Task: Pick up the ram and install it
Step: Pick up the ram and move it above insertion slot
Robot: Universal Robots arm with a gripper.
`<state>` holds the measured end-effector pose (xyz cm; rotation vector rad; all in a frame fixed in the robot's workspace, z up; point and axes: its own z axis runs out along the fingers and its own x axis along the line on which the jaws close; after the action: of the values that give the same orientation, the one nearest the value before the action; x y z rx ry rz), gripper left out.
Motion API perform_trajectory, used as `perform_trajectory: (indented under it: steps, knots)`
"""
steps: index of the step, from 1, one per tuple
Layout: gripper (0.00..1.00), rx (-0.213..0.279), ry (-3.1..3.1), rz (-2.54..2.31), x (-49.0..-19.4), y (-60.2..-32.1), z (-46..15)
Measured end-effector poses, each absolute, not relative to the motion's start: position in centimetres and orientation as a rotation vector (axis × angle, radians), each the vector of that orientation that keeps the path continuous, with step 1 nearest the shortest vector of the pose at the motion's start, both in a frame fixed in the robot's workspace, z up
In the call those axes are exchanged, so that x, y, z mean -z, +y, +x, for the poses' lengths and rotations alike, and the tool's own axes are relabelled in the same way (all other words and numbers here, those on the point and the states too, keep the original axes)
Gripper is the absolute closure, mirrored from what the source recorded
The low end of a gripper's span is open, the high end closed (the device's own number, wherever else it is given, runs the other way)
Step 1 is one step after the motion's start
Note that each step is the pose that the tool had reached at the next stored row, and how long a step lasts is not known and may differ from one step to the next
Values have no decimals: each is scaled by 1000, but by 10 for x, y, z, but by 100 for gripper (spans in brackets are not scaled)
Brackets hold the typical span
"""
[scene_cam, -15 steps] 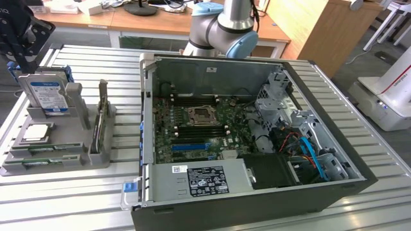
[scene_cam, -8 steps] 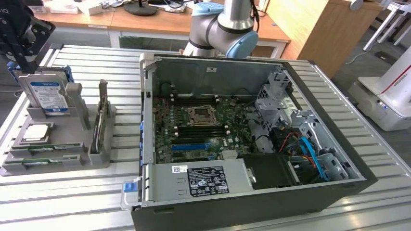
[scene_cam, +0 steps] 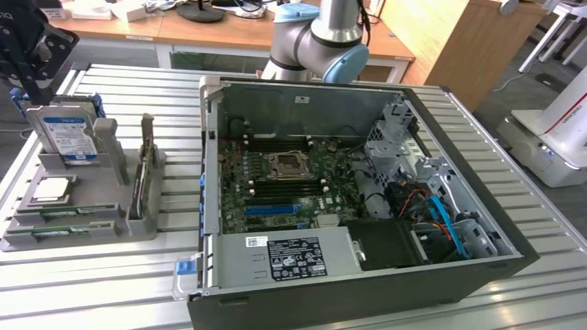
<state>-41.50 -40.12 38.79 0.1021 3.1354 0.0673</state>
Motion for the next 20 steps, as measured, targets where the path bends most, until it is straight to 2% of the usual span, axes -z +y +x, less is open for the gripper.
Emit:
perform_trajectory:
  steps: [20]
  knots:
    - [89,-67,3139,-7,-388,-401,-415]
